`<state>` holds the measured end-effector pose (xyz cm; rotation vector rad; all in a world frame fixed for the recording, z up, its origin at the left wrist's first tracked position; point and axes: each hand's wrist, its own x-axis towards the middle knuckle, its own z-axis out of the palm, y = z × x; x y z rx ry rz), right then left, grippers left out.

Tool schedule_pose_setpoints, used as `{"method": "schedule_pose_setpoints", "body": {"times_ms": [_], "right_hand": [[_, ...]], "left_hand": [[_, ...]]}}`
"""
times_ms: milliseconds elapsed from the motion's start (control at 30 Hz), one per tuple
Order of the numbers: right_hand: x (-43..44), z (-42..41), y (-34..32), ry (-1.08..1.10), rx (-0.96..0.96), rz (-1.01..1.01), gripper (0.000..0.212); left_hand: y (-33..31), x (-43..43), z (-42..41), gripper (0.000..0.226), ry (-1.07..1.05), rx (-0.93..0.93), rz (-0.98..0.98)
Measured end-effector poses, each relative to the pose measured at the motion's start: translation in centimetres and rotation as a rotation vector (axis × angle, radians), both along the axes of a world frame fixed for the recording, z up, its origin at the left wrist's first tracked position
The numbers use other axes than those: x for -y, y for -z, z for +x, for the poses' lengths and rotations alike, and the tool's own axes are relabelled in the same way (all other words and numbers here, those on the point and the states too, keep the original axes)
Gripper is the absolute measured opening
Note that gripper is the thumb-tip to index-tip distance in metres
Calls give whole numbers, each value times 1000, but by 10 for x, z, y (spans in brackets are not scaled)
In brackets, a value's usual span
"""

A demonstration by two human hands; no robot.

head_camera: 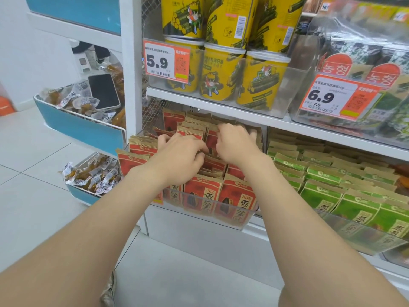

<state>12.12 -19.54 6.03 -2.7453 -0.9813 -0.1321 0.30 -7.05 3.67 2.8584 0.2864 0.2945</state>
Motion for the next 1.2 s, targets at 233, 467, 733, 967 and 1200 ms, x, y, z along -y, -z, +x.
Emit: {"method": "schedule_pose_setpoints", "body": {"times_ms": [233, 467, 733, 967, 1200], "right_hand": [[-13, 8, 2, 47, 64, -18, 17], [-13, 3, 12, 47, 69, -58, 15], [24, -29, 3, -139, 301, 63, 15], [72, -61, -20, -192, 512, 850, 14], [97, -105, -37, -183, 10, 1347, 16]], "left_hand": [[1, -2, -2, 38, 18, 8, 7], [6, -3, -6, 38, 14, 55, 21], [-6, 4, -23, 31, -25, 179, -17], [-20, 30, -36, 28, 33, 535, -306], [-35, 83, -46, 20, 125, 727, -497]]}}
